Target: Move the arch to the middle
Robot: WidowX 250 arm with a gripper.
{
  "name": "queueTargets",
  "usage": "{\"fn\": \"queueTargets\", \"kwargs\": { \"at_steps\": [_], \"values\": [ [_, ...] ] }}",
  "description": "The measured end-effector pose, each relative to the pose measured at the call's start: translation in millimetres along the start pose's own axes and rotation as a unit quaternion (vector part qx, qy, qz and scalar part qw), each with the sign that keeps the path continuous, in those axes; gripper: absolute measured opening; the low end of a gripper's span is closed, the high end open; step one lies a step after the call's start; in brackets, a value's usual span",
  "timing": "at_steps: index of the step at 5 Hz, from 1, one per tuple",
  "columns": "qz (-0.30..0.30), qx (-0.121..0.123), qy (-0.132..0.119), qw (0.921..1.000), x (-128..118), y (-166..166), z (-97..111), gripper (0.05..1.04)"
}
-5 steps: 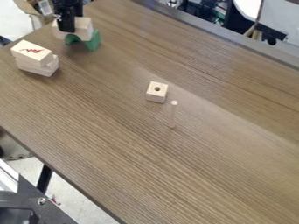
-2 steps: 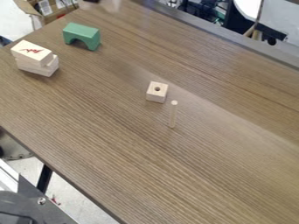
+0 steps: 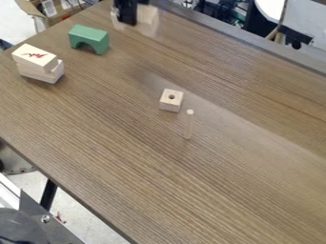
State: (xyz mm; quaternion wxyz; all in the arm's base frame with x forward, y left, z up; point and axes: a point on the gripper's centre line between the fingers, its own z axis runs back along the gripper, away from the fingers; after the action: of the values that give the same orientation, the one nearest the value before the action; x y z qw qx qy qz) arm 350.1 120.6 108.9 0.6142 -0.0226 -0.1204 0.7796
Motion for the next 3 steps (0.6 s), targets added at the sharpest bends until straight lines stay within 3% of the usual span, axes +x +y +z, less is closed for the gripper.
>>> {"fn": "queueTargets", "kwargs": {
  "at_steps": [1, 3],
  "values": [
    [-0.009, 0.031, -0.010, 0.9994, -5.3, 4.5, -25.3, 0.558],
    [-0.017, 0.058, -0.015, 0.9981, -11.6, 5.8, -50.3, 0.608]
  ]
}}
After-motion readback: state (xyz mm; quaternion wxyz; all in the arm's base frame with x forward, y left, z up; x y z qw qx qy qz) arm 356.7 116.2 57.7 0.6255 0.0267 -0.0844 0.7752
